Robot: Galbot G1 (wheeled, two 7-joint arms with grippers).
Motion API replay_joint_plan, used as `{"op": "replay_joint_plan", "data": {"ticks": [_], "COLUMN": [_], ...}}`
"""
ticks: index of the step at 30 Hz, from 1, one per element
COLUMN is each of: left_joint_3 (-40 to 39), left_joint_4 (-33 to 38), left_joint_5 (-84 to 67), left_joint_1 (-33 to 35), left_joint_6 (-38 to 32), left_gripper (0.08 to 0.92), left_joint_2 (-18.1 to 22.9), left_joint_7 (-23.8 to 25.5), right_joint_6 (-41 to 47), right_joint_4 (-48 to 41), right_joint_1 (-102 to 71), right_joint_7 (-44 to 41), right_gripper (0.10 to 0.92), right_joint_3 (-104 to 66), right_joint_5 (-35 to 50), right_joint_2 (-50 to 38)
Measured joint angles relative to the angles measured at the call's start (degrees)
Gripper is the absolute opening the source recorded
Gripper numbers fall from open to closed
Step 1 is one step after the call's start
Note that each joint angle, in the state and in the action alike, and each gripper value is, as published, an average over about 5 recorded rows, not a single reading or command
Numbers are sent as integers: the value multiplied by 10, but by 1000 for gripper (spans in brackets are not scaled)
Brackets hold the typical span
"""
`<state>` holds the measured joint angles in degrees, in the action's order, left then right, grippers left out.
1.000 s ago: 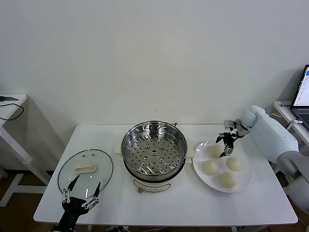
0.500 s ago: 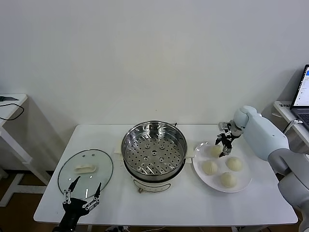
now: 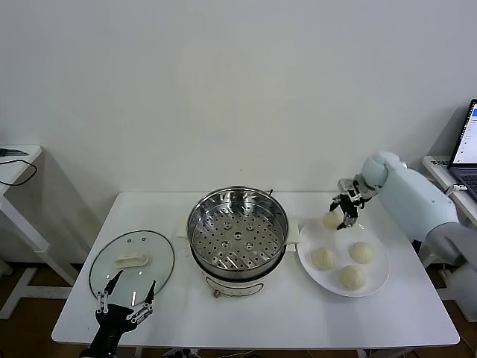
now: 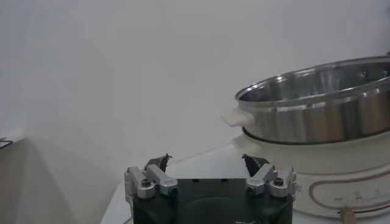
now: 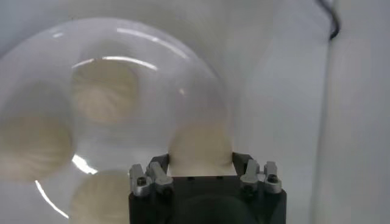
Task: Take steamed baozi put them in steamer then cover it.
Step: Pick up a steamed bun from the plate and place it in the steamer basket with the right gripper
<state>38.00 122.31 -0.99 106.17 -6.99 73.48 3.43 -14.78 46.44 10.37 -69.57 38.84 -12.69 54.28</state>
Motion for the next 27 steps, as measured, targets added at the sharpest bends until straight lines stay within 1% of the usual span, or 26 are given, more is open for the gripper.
{"op": "replay_joint_plan", "data": {"ticks": [7,14,20,27], "left_joint_3": [-4,-3,-3,-4], "left_joint_4": [6,9,9,10], "left_joint_5": [1,3,5,6], "left_joint_1": [2,6,7,7], "left_joint_6": [0,-4,-8,-10], "left_gripper": [823,823,823,823], "left_joint_2": [0,2,3,3], "left_joint_7": [-1,-3,-6,-9], "right_joint_6": [-80,-145,-186,-221], "right_joint_4": [105,174,197,190], "right_joint_1": [87,148,161,146], "right_joint_7": [-4,-10,-15,-15], "right_gripper": [704,704,704,704], "right_joint_3": [67,118,142,155], "right_joint_5": [34,42,26,-11], "right_joint_2": [4,42,82,132]}}
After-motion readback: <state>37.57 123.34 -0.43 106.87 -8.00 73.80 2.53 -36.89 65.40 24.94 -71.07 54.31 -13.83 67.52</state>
